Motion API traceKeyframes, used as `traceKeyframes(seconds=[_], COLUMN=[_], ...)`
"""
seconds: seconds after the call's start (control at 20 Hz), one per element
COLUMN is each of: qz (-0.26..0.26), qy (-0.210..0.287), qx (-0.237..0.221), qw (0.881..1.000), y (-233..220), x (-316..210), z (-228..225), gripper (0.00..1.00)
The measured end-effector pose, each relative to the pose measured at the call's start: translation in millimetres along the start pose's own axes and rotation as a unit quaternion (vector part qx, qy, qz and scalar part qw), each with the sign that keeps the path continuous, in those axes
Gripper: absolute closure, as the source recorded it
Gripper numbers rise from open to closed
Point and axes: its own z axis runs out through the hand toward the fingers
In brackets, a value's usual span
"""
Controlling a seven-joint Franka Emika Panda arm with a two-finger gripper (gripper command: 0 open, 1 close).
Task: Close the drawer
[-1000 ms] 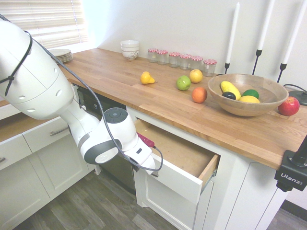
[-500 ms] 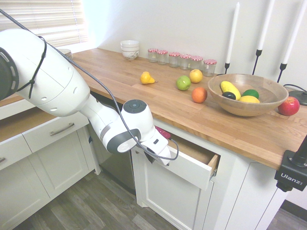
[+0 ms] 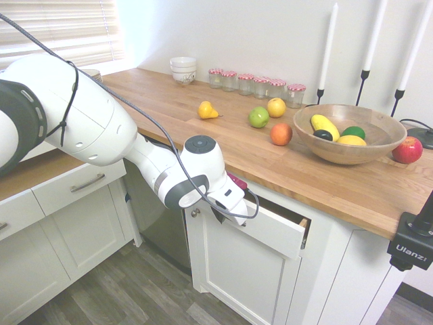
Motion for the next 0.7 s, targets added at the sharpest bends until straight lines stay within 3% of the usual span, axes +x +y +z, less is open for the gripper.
traceKeyframes(seconds=[0.7], qz=[0.009], qy=[-0.003], qx=[-0.002], qw=[1.000], y=[-18], x=[6], z=[9], gripper=[1.00])
